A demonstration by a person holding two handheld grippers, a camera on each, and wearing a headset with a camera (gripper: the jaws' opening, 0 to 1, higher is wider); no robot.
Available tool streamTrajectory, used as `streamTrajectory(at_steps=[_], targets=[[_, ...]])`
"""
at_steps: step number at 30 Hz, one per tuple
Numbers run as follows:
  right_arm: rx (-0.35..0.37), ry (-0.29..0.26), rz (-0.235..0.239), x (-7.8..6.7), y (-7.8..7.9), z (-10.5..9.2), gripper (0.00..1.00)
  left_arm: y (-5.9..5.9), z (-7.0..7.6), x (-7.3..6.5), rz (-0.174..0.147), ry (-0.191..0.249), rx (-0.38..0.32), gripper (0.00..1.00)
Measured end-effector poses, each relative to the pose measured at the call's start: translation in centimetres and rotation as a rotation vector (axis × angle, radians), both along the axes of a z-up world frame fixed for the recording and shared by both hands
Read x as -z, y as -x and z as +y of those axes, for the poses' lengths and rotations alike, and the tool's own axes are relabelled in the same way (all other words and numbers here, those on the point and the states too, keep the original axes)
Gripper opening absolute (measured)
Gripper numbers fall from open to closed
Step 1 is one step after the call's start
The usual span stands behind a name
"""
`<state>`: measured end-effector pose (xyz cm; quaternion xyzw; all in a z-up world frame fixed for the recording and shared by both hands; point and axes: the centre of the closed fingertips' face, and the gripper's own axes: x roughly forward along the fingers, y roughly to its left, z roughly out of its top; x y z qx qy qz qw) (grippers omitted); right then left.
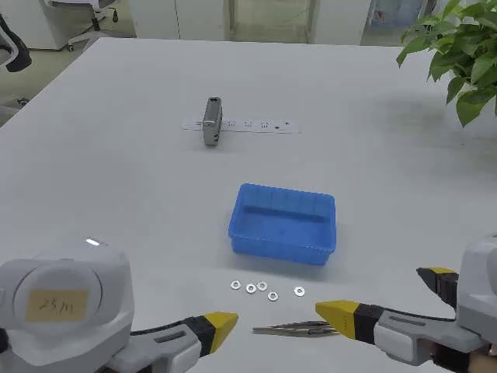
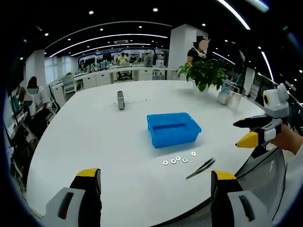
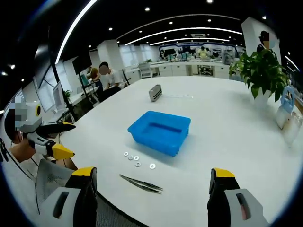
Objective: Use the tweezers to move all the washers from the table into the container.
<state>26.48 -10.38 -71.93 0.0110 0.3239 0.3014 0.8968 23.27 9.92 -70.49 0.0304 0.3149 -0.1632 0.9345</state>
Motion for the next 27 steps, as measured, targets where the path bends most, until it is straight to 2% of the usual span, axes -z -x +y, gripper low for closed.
streamTrajectory(at_steps=[23,27], targets=[[-0.023,0.000,0.000,0.04,-0.05,0.45,0.99,0.30,-0.07,0.06,0.004,-0.004,0.005,0.99],[-0.028,-0.024,-0.007,-0.28,-0.04,0.79,0.99,0.37,-0.13,0.07,0.005,-0.009,0.011,0.99]])
